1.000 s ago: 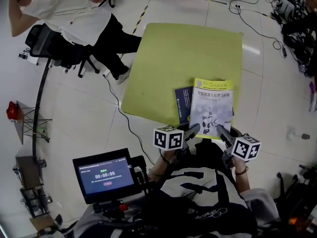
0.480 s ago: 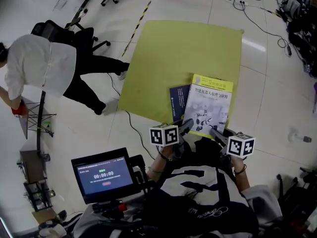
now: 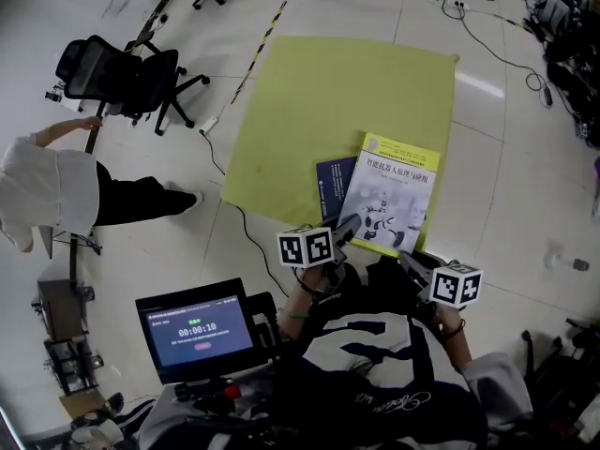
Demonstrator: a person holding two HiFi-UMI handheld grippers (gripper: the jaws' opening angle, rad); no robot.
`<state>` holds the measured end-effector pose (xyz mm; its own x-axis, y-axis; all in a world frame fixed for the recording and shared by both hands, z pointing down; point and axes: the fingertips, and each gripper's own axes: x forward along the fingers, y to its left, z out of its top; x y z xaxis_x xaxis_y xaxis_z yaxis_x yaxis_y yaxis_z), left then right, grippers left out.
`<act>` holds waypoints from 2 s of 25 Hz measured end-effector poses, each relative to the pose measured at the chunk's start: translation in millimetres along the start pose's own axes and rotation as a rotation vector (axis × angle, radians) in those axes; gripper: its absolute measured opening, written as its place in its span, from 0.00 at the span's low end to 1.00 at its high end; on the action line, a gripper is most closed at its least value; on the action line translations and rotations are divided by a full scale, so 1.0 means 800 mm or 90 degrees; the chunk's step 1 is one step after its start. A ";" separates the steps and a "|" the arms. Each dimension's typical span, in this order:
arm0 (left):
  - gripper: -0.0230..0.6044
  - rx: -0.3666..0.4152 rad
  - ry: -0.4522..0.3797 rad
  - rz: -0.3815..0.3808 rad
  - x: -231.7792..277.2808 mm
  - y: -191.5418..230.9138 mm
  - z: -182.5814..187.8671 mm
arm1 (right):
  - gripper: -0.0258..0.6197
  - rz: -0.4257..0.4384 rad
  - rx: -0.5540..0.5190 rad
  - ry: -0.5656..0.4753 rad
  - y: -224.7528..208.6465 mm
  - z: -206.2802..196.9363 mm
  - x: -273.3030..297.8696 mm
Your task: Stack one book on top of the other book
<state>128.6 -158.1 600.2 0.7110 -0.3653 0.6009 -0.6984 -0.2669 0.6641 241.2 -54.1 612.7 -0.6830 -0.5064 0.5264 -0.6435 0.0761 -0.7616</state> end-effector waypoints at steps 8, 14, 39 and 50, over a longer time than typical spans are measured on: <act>0.28 0.087 0.005 0.095 -0.006 0.009 0.000 | 0.16 -0.012 -0.008 -0.014 0.004 0.002 0.000; 0.30 0.191 -0.002 0.185 -0.036 0.022 0.002 | 0.16 -0.009 0.010 -0.035 0.007 0.003 -0.001; 0.22 0.237 0.026 -0.007 -0.182 0.022 -0.085 | 0.04 -0.093 0.024 -0.289 0.119 -0.070 -0.014; 0.04 0.258 0.008 -0.008 -0.286 0.059 -0.161 | 0.04 -0.062 -0.029 -0.283 0.219 -0.193 0.019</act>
<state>-56.2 27.3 551.4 0.7191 -0.3487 0.6011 -0.6634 -0.6020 0.4445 65.1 84.1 545.3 -0.4107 -0.8316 0.3737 -0.7181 0.0424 -0.6947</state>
